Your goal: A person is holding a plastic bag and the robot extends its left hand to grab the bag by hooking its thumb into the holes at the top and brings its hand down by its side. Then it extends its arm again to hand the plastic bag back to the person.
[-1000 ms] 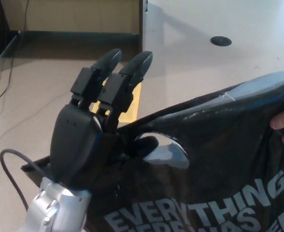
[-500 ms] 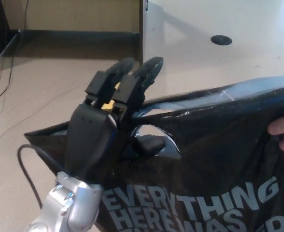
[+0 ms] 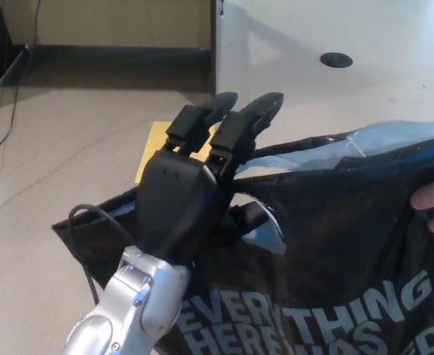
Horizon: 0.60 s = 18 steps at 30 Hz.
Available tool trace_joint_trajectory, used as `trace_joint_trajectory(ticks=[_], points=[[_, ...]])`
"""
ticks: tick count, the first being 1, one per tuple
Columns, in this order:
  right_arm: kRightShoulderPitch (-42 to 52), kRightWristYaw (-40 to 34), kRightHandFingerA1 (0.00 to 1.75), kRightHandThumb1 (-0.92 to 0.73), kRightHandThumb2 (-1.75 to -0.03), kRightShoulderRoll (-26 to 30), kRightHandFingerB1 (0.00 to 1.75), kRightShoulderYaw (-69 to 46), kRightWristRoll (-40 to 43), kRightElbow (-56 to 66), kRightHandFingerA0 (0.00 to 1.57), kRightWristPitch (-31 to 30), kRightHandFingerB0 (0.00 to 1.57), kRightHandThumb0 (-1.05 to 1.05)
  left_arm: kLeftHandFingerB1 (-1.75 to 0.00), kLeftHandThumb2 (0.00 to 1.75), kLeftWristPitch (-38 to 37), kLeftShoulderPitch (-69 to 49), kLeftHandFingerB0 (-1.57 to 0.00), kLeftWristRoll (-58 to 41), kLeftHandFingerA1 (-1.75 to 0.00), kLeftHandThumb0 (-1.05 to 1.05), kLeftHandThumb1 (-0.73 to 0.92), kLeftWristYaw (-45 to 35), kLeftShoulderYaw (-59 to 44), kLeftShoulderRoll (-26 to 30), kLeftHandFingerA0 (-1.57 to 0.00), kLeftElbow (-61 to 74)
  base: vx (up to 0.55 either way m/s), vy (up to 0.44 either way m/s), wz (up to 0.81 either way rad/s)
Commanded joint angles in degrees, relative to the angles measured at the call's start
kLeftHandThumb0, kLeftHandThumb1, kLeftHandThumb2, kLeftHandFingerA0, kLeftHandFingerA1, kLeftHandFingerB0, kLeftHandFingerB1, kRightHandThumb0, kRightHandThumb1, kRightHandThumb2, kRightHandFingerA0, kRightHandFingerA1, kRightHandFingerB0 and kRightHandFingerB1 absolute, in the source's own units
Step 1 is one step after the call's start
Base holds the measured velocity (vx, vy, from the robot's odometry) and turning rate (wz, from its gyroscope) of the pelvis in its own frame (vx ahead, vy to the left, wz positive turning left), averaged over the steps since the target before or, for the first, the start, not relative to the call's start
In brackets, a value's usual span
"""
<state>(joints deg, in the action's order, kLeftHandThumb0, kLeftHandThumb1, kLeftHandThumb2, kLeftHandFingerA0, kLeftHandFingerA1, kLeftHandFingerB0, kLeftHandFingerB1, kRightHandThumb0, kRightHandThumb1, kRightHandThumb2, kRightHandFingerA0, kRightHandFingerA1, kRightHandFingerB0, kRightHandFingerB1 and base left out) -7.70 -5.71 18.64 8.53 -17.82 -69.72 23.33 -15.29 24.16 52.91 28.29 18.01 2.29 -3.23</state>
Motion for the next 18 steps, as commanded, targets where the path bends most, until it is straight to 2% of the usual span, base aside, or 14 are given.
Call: trace_joint_trajectory(ticks=[1, 2, 4, 5, 6, 7, 12, 13, 18], points=[[1.25, -0.61, 0.54, -0.68, -0.61, 1.12, 0.43, 0.51, -0.61, -0.19, 0.76, 0.70, 0.63, -0.31, -0.40, 0.71, -0.37, -0.80, -0.26, 1.41, -0.45, -0.56, 0.43, 5.40, 0.90, 0.60, -0.36, 0.02, 0.00, 0.000, 0.00], [0.95, -0.29, 0.51, -0.69, -0.61, 0.96, 0.42, 0.43, -0.43, -0.44, 0.74, 0.17, 0.63, -0.31, -0.31, 0.57, -0.76, -0.53, -0.33, 1.19, -0.35, -0.46, 0.53, 5.82, 0.94, 0.80, -0.41, -0.19, 0.00, 0.000, 0.00], [0.44, 0.50, 0.50, -0.69, -0.61, 0.67, 0.42, 0.13, 0.06, -0.81, 0.72, -0.86, 0.63, -0.32, -0.32, 0.57, -1.62, 0.03, -0.34, 0.72, -0.36, -0.45, 0.53, 6.95, 1.01, 1.16, -0.42, -0.77, 0.00, 0.000, 0.00], [0.39, 0.45, 0.48, -0.69, -0.60, 0.57, 0.42, 0.13, 0.05, -0.85, 0.72, -1.31, 0.63, -0.31, -0.42, 0.73, -1.88, 0.08, -0.30, 0.46, -0.46, -0.52, 0.45, 7.44, 1.07, 1.21, -0.36, -1.08, 0.00, 0.000, 0.00], [0.37, 0.38, 0.48, -0.69, -0.60, 0.54, 0.42, 0.15, 0.01, -0.86, 0.72, -1.45, 0.63, -0.31, -0.42, 0.73, -1.90, 0.10, -0.30, 0.35, -0.46, -0.52, 0.45, 7.63, 1.15, 1.27, -0.36, -1.20, 0.00, 0.000, 0.00], [0.72, 0.57, 0.56, -0.68, -0.61, 0.73, 0.42, 0.13, 0.07, -0.76, 0.76, -0.96, 0.64, -0.32, -0.31, 0.58, -1.21, -0.08, -0.34, 1.12, -0.36, -0.46, 0.59, 8.37, 1.50, 1.05, -0.41, -1.15, 0.00, 0.000, 0.00], [3.17, -0.49, 0.58, -0.68, -0.61, 0.63, 0.43, 0.50, -0.29, -0.40, 0.76, 0.90, 0.63, -0.31, -0.31, 0.59, -0.90, -1.57, -0.32, 0.88, -0.37, -0.44, 0.61, 8.14, 2.92, 0.51, -0.45, 0.43, 0.00, 0.000, 0.00], [3.51, -0.41, 0.51, -0.69, -0.61, 0.55, 0.42, 0.59, -0.32, -0.30, 0.72, 0.80, 0.62, -0.32, -0.31, 0.59, -0.28, -1.23, -0.31, 1.17, -0.37, -0.43, 0.61, 7.80, 3.29, 0.28, -0.45, 0.69, 0.00, 0.000, 0.00], [2.51, -0.14, 0.47, -0.69, -0.61, 0.34, 0.41, 0.78, -0.34, -0.12, 0.71, -0.91, 0.62, -0.33, -0.32, 0.59, 0.32, 1.40, -0.34, 0.47, -0.39, -0.38, 0.62, 6.92, 3.22, 0.03, -0.47, 0.48, 0.00, 0.000, 0.00]])
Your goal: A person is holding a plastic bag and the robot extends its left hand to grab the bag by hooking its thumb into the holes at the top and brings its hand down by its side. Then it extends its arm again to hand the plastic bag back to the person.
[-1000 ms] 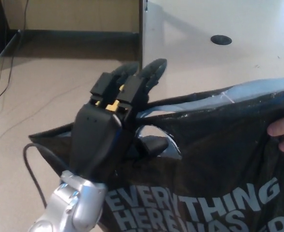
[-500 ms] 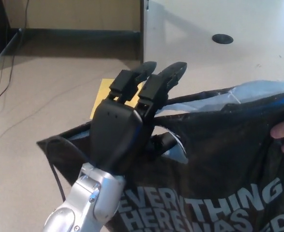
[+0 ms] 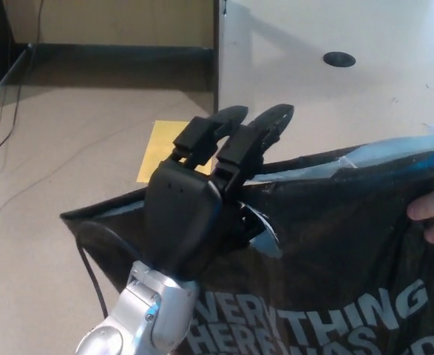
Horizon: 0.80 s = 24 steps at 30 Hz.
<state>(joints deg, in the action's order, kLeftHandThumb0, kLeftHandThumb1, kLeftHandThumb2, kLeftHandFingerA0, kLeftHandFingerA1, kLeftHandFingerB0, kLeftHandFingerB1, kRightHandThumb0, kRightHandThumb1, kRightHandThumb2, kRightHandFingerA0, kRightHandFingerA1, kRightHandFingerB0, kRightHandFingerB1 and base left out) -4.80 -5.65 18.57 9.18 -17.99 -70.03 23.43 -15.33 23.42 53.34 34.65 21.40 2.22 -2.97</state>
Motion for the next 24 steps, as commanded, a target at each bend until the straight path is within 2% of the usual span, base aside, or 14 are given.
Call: trace_joint_trajectory(ticks=[1, 10, 12, 13, 15, 16, 17, 18, 19, 20, 21, 22, 23, 24], points=[[-0.30, -0.04, 0.47, -0.69, -0.60, 0.25, 0.41, -0.19, 0.25, 0.32, 0.72, -1.08, 0.62, -0.31, -0.33, 0.61, 0.98, 2.33, -0.38, 0.40, -0.39, -0.31, 0.67, -0.02, -0.22, 0.29, -0.48, 0.67, 0.00, 0.000, 0.00], [-1.26, 1.04, 0.57, -0.68, -0.61, 1.18, 0.43, -1.09, 0.87, -0.07, 0.75, 0.18, 0.65, -0.32, -0.34, 0.61, 3.36, 5.46, -0.40, 2.53, -0.38, -0.17, 0.70, 0.88, 0.35, 0.05, -0.45, -2.22, 0.00, 0.000, 0.00], [-0.95, 0.61, 0.54, -0.68, -0.61, 1.10, 0.43, -0.87, 0.47, -0.06, 0.75, -0.09, 0.64, -0.32, -0.34, 0.62, 3.73, 7.25, -0.41, 3.15, -0.40, -0.17, 0.73, 2.09, 0.82, -0.34, -0.54, -4.69, 0.00, 0.000, 0.00], [-0.79, 0.49, 0.54, -0.68, -0.61, 1.04, 0.43, -0.89, 0.47, -0.05, 0.75, 0.05, 0.64, -0.32, -0.34, 0.62, 3.87, 7.67, -0.41, 3.28, -0.40, -0.17, 0.73, 2.32, 0.97, -0.34, -0.54, -5.19, 0.00, 0.000, 0.00], [-2.47, 0.74, 0.54, -0.68, -0.61, 0.80, 0.43, -0.84, 0.40, 0.00, 0.75, -0.71, 0.64, -0.33, -0.36, 0.62, 3.22, 10.87, -0.48, 2.56, -0.43, -0.18, 0.74, 2.45, 0.26, 0.57, -0.74, -7.56, 0.00, 0.000, 0.00], [-2.66, 0.83, 0.54, -0.68, -0.61, 0.70, 0.43, -0.88, 0.47, -0.02, 0.75, -0.76, 0.64, -0.33, -0.36, 0.62, 3.21, 11.31, -0.48, 2.53, -0.43, -0.18, 0.74, 2.55, 0.18, 0.76, -0.74, -7.90, 0.00, 0.000, 0.00], [-2.84, 0.97, 0.49, -0.68, -0.61, 0.33, 0.42, -0.75, 0.43, 0.02, 0.73, -1.29, 0.63, -0.33, -0.37, 0.63, 3.26, 11.81, -0.57, 2.61, -1.18, -0.16, 0.75, 2.03, -0.11, 1.59, -0.74, -7.61, 0.00, 0.000, 0.00], [-2.91, 0.90, 0.49, -0.68, -0.60, 0.26, 0.42, -0.64, 0.32, 0.06, 0.74, -1.38, 0.63, -0.33, -0.39, 0.63, 2.71, 12.14, -0.62, 2.15, -1.29, -0.17, 0.77, 1.74, -0.34, 2.16, -0.98, -7.55, 0.00, 0.000, 0.00], [-3.43, 0.71, 0.50, -0.67, -0.61, 0.22, 0.43, -0.38, 0.01, 0.11, 0.75, -1.54, 0.64, -0.33, -0.52, 0.64, 2.41, 12.72, -0.82, 1.48, -1.63, -0.16, 0.68, 1.36, -0.82, 2.55, -1.00, -7.65, 0.00, 0.000, 0.00], [-4.18, 0.48, 0.50, -0.67, -0.61, 0.17, 0.43, -0.02, -0.39, 0.18, 0.75, -1.76, 0.64, -0.33, -0.52, 0.64, 2.31, 13.44, -0.82, 0.75, -1.63, -0.16, 0.68, 0.97, -1.40, 2.85, -1.00, -7.84, 0.00, 0.000, 0.00], [-3.98, 0.61, 0.50, -0.67, -0.61, 0.00, 0.43, 0.08, -0.36, 0.34, 0.75, -1.74, 0.65, -0.33, -0.75, 0.62, 2.43, 12.94, -0.85, 1.48, -1.75, -0.16, 0.70, 1.63, -1.39, 3.37, -0.93, -7.25, 0.00, 0.000, 0.00], [-3.66, 0.63, 0.49, -0.67, -0.61, -0.21, 0.43, 0.25, -0.40, 0.37, 0.75, -1.79, 0.65, -0.34, -1.16, 0.63, 2.60, 12.29, -0.74, 2.10, -1.75, -0.16, 0.72, 2.30, -1.33, 3.74, -0.92, -6.61, 0.00, 0.000, 0.00], [-3.32, 0.58, 0.49, -0.67, -0.61, -0.42, 0.43, 0.47, -0.45, 0.33, 0.75, -1.90, 0.65, -0.34, -1.16, 0.63, 2.80, 11.64, -0.74, 2.56, -1.75, -0.16, 0.72, 2.88, -1.23, 4.00, -0.92, -6.01, 0.00, 0.000, 0.00], [-2.56, 0.02, 0.48, -0.68, -0.61, -0.42, 0.43, 1.03, -0.98, 0.38, 0.74, -1.43, 0.65, -0.35, -1.52, 0.66, 3.07, 10.74, -0.61, 3.52, -1.75, -0.13, 0.70, 4.21, -0.96, 4.11, -0.88, -5.47, 0.00, 0.000, 0.00]])
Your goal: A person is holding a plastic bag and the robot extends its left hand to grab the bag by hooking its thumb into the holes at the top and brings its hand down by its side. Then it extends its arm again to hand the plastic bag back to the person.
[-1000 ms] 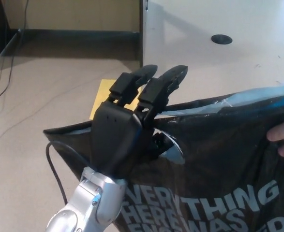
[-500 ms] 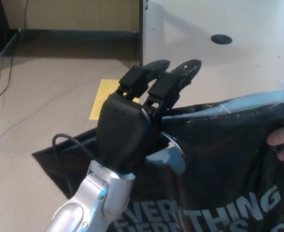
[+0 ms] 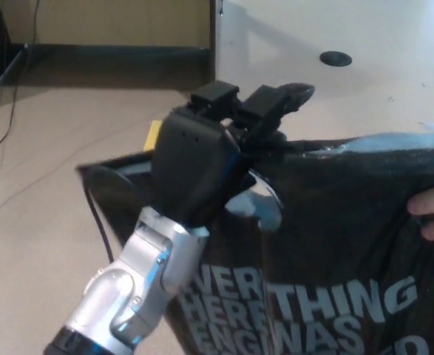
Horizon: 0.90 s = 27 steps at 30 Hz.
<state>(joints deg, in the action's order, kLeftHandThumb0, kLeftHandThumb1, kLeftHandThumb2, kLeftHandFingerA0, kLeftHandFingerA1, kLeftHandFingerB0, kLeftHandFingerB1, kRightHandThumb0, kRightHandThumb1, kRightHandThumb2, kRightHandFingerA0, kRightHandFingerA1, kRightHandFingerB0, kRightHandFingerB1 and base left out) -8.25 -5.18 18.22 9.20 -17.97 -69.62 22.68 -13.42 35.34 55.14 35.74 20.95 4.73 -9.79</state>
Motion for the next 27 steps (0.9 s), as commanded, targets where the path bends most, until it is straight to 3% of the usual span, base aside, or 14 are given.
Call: trace_joint_trajectory(ticks=[1, 3, 4, 5, 8, 14, 16, 17, 19, 20, 21, 22, 23, 27], points=[[2.26, -0.30, 0.48, -0.64, -0.62, 0.14, 0.44, 1.20, -0.96, -0.07, 0.70, 0.18, 0.63, -0.38, -1.21, 0.90, 1.57, -2.76, -0.80, 2.57, -1.42, -0.21, 0.56, 4.53, -0.14, 1.28, -1.21, 2.38, 0.00, 0.000, 0.00], [2.12, 0.15, 0.48, -0.65, -0.62, 0.22, 0.43, 1.00, -0.41, -0.12, 0.70, 0.32, 0.62, -0.37, -1.21, 0.91, 1.26, -2.49, -0.78, 2.39, -1.44, -0.20, 0.56, 5.32, -0.24, 1.12, -1.22, 2.06, 0.00, 0.000, 0.00], [1.70, 0.24, 0.47, -0.66, -0.61, 0.22, 0.42, 0.72, -0.06, -0.26, 0.70, 0.26, 0.61, -0.36, -1.59, 0.71, 0.16, -1.82, -0.54, 1.64, -1.75, -0.13, 0.69, 6.51, -0.53, 1.00, -0.89, 0.95, 0.00, 0.000, 0.00], [1.60, 0.26, 0.47, -0.65, -0.61, 0.28, 0.42, 0.62, 0.04, -0.38, 0.69, 0.01, 0.61, -0.37, -1.62, 0.70, -0.06, -1.63, -0.55, 1.39, -1.75, -0.13, 0.72, 6.96, -0.53, 0.78, -0.88, 0.42, 0.00, 0.000, 0.00], [2.25, -0.24, 0.47, -0.69, -0.60, 0.25, 0.43, 1.11, -0.53, -0.38, 0.73, -0.12, 0.64, -0.33, -1.61, 0.77, -0.40, -2.67, -0.53, 0.58, -1.75, -0.09, 0.69, 7.57, -0.78, 0.67, -0.86, 0.74, 0.00, 0.000, 0.00], [0.15, 0.07, 0.48, -0.66, -0.61, -0.66, 0.42, 0.95, -0.04, -1.24, 0.70, -1.32, 0.62, -0.37, -1.65, 0.69, -1.58, -1.97, -0.51, -1.68, -1.75, -0.14, 0.76, 7.72, -3.11, 2.01, -0.87, 0.27, 0.00, 0.000, 0.00], [0.19, 0.27, 0.49, -0.65, -0.62, -0.68, 0.43, 0.70, 0.27, -1.18, 0.71, -1.07, 0.62, -0.38, -1.64, 0.74, -2.08, -2.72, -0.52, -2.52, -1.75, -0.09, 0.70, 6.80, -4.10, 2.89, -0.86, 1.58, 0.00, 0.000, 0.00], [0.39, 0.27, 0.49, -0.68, -0.60, -0.61, 0.43, 0.58, 0.37, -1.27, 0.73, -1.00, 0.65, -0.33, -1.22, 0.93, -2.43, -3.30, -0.79, -2.47, -1.44, -0.15, 0.59, 7.18, -4.41, 3.43, -1.19, 1.95, 0.00, 0.000, 0.00], [0.53, -0.18, 0.51, -0.68, -0.61, -0.45, 0.44, 1.03, -0.21, -1.19, 0.75, -0.66, 0.65, -0.34, -1.24, 0.96, -2.81, -4.06, -0.78, -2.43, -1.46, -0.07, 0.60, 8.28, -5.15, 4.06, -1.19, 2.53, 0.00, 0.000, 0.00], [0.59, -0.10, 0.51, -0.68, -0.61, -0.30, 0.44, 1.18, -0.37, -1.19, 0.75, -0.20, 0.65, -0.34, -1.54, 0.82, -3.43, -4.42, -0.53, -2.92, -1.75, 0.01, 0.68, 8.55, -5.77, 4.49, -0.80, 2.88, 0.00, 0.000, 0.00], [-0.41, 0.15, 0.49, -0.69, -0.60, -0.25, 0.44, 1.06, -0.25, -1.21, 0.73, -0.20, 0.64, -0.33, -1.21, 0.95, -3.82, -4.09, -0.83, -4.35, -1.42, -0.12, 0.58, 7.86, -7.34, 5.51, -1.20, 2.72, 0.00, 0.000, 0.00], [-0.84, 0.25, 0.49, -0.69, -0.60, -0.23, 0.44, 1.01, -0.19, -1.22, 0.73, -0.22, 0.64, -0.33, -1.21, 0.95, -4.00, -3.95, -0.83, -4.95, -1.42, -0.12, 0.58, 7.51, -8.02, 5.93, -1.20, 2.65, 0.00, 0.000, 0.00], [-1.13, 0.13, 0.49, -0.68, -0.60, -0.38, 0.44, 0.94, -0.12, -1.32, 0.74, -0.85, 0.65, -0.34, -1.52, 0.82, -4.46, -4.56, -0.63, -5.65, -1.75, -0.08, 0.69, 7.32, -9.18, 7.03, -0.89, 3.02, 0.00, 0.000, 0.00], [-0.45, 0.37, 0.49, -0.65, -0.63, -0.12, 0.43, 1.22, -0.33, -1.35, 0.70, -1.53, 0.61, -0.40, -1.52, 0.82, -4.98, -7.95, -0.63, -6.93, -1.75, -0.04, 0.72, 6.92, -12.70, 9.82, -0.84, 5.02, 0.00, 0.000, 0.00]])
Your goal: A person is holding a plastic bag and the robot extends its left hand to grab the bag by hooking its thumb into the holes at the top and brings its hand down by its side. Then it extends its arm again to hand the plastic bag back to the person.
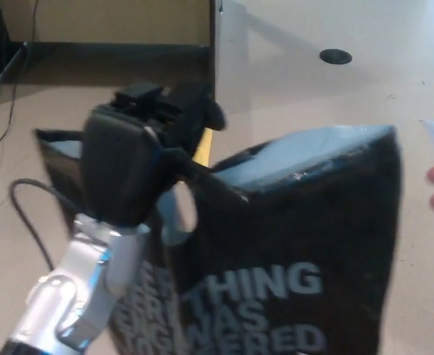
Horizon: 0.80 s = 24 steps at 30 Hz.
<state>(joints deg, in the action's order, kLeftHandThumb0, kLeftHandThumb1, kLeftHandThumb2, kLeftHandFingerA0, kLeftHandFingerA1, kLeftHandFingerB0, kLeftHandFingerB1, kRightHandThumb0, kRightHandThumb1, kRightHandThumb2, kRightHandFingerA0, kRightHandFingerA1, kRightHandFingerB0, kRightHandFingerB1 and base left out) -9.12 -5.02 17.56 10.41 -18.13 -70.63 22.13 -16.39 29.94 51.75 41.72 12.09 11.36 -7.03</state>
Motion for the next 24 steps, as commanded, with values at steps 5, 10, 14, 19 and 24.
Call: trace_joint_trajectory(ticks=[5, 10, 14, 19, 24], points=[[2.85, -0.25, 0.49, -0.64, -0.62, 0.92, 0.43, -0.15, 0.06, -0.51, 0.71, 0.45, 0.61, -0.37, -1.43, 0.88, -4.95, -7.26, -0.73, -5.97, -1.75, -0.09, 0.70, 0.85, -7.88, 6.72, -0.89, 4.74, 0.00, 0.000, 0.00], [3.36, 0.00, 0.47, -0.69, -0.59, 1.08, 0.42, -0.48, 0.41, 0.32, 0.72, -0.16, 0.63, -0.35, -1.38, 0.92, -7.26, -10.45, -0.79, -7.67, -1.74, -0.07, 0.64, 1.00, -11.10, 9.15, -0.91, 6.82, 0.00, 0.000, 0.00], [3.81, -0.11, 0.48, -0.68, -0.60, 1.27, 0.43, -0.66, 0.43, 0.71, 0.74, 0.32, 0.64, -0.33, -1.44, 0.95, -7.88, -16.96, -0.78, -7.18, -1.75, -0.01, 0.60, 2.73, -14.73, 9.78, -0.93, 11.37, 0.00, 0.000, 0.00], [4.52, 0.00, 0.48, -0.66, -0.61, 1.26, 0.42, -0.56, 0.22, 0.84, 0.71, 0.60, 0.61, -0.37, -1.37, 0.96, -11.81, -24.38, -0.85, -10.44, -1.66, 0.00, 0.57, 2.41, -18.19, 10.58, -1.00, 12.63, 0.00, 0.000, 0.00], [4.74, -0.15, 0.48, -0.69, -0.60, 1.15, 0.42, -0.24, -0.09, 0.83, 0.74, 0.27, 0.64, -0.34, -1.15, 1.07, -16.43, -32.35, -1.01, -10.96, -1.36, 0.16, 0.48, 5.53, -22.43, 12.64, -1.24, 6.84, 0.00, 0.000, 0.00]])
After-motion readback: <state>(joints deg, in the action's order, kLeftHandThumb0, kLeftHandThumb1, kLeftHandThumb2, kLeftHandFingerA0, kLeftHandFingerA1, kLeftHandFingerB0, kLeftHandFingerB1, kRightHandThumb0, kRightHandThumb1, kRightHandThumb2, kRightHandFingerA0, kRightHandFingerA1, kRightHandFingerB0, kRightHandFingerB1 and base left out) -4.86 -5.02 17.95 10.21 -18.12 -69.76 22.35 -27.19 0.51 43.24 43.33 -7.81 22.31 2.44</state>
